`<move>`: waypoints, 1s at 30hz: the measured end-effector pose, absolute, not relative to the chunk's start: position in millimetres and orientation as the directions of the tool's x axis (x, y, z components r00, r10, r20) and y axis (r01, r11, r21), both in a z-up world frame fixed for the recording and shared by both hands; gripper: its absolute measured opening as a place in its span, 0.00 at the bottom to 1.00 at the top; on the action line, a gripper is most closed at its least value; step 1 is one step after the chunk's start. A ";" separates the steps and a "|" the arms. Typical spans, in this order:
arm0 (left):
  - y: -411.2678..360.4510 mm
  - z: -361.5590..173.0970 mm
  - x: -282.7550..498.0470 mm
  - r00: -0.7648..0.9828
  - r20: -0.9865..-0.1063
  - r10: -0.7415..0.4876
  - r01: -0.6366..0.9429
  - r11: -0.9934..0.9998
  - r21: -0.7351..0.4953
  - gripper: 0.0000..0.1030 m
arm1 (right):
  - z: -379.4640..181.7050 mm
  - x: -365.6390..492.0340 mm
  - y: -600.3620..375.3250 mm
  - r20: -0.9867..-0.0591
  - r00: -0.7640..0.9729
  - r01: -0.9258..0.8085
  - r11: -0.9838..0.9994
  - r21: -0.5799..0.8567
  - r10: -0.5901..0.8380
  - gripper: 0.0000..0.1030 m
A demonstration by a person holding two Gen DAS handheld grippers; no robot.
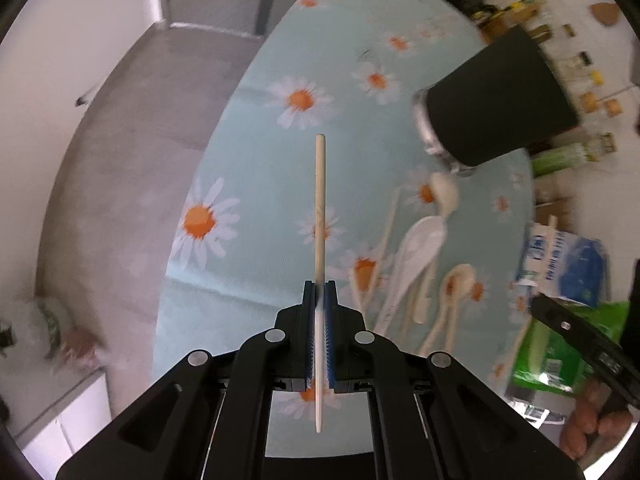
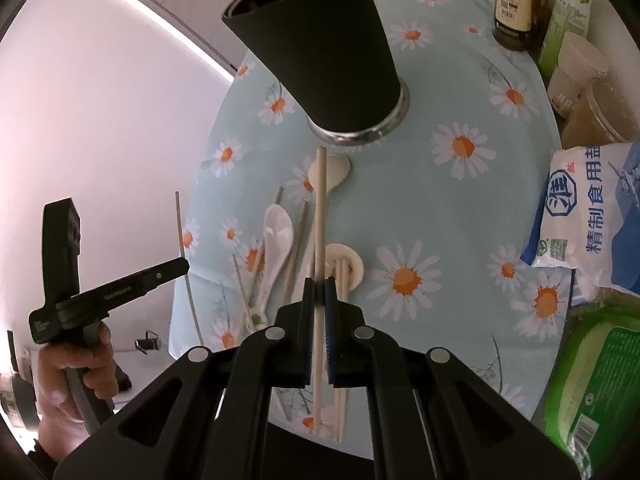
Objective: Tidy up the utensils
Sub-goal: 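Carry both chopsticks over the black holder and open both grippers to drop them in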
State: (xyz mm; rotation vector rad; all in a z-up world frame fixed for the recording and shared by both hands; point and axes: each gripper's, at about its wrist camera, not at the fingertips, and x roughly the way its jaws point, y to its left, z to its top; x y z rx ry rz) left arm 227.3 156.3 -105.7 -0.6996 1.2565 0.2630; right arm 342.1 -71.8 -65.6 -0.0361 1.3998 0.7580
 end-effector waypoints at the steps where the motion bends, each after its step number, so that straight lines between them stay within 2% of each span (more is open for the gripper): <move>1: 157.6 -100.4 227.3 0.339 -0.917 -0.208 -0.526 0.766 -0.369 0.03 | -63.7 341.9 -70.8 -0.889 -0.012 -0.495 0.770 0.403 0.457 0.05; 9: 158.2 -61.2 242.3 0.460 -0.847 -0.265 -0.370 0.810 -0.454 0.03 | -37.3 341.3 -58.1 -0.861 0.104 -0.494 0.777 0.389 0.497 0.06; 13: 155.6 -31.9 252.0 0.569 -0.772 -0.284 -0.247 0.836 -0.490 0.03 | -14.9 341.7 -49.7 -0.822 0.203 -0.522 0.769 0.369 0.532 0.06; 23: 137.6 20.8 278.1 0.740 -0.601 -0.302 -0.019 0.884 -0.467 0.03 | 38.6 352.0 -40.9 -0.660 0.393 -0.579 0.730 0.363 0.640 0.06; 30: 127.4 53.2 290.7 0.845 -0.458 -0.274 0.093 0.921 -0.379 0.03 | 68.6 361.6 -38.3 -0.533 0.505 -0.605 0.719 0.343 0.679 0.06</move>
